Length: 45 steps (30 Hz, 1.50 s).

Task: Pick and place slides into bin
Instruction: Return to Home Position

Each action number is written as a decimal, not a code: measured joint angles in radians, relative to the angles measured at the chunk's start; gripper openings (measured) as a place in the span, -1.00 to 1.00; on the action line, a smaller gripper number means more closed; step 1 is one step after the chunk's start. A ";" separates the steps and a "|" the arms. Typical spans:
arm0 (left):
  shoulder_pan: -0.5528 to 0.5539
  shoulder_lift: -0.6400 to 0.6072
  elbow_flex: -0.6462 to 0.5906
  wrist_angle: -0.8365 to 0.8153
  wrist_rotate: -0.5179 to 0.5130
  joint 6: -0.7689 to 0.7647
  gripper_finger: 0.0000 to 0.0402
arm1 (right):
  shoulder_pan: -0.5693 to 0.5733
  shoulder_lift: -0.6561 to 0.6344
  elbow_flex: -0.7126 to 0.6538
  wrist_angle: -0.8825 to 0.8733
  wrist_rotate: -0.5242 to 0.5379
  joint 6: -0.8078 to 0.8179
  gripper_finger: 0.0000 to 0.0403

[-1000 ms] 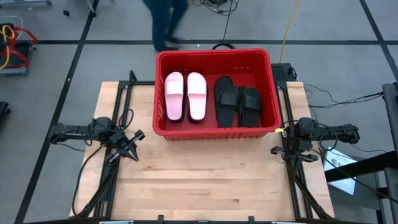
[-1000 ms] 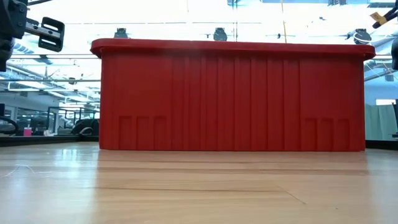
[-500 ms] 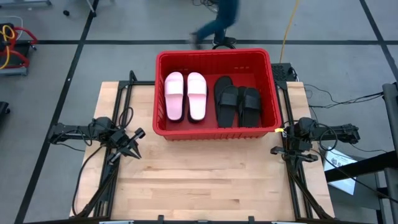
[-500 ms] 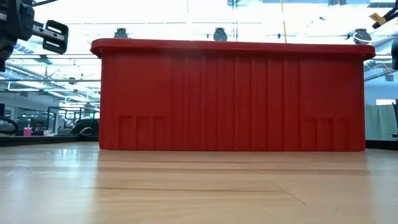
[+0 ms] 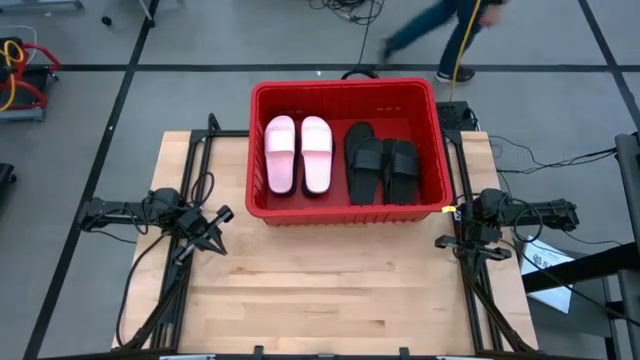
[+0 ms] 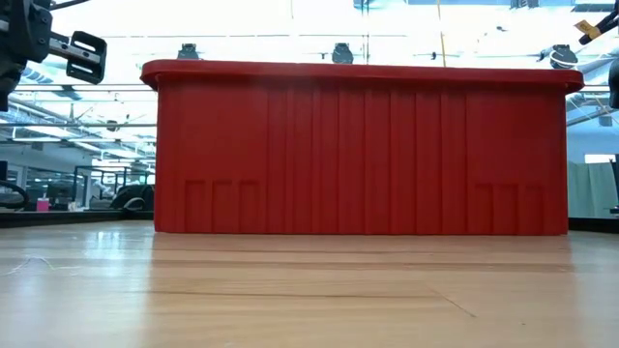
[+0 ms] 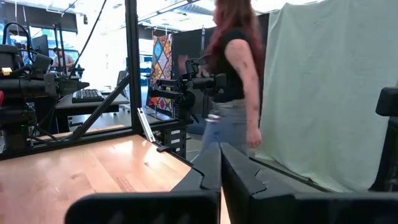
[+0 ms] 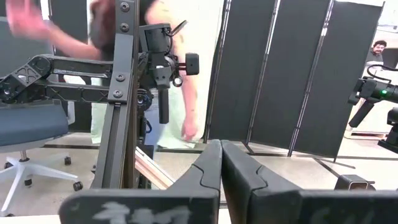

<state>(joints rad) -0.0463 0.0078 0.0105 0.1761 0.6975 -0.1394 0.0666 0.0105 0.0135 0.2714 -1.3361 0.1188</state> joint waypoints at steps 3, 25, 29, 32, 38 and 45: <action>0.000 0.000 0.000 0.000 0.000 0.000 -0.99 | 0.000 0.000 0.000 0.000 0.000 0.000 -1.00; 0.000 0.000 0.000 0.000 0.000 0.001 -0.99 | 0.000 0.000 0.000 0.000 0.000 0.000 -1.00; 0.000 0.000 0.000 0.000 0.000 0.001 -0.97 | 0.000 0.000 0.000 0.000 0.000 0.000 -1.00; 0.000 0.000 0.000 0.000 0.000 0.001 -0.92 | 0.000 0.000 0.000 0.000 0.000 0.000 -1.00; 0.000 0.000 0.000 0.000 0.000 0.001 -0.86 | 0.000 0.000 0.000 0.000 0.000 0.000 -1.00; 0.000 0.000 0.000 0.000 0.000 0.001 -0.93 | 0.000 0.000 0.000 0.000 0.000 0.000 -1.00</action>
<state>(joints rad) -0.0465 0.0078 0.0109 0.1762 0.6971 -0.1387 0.0666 0.0105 0.0135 0.2714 -1.3361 0.1188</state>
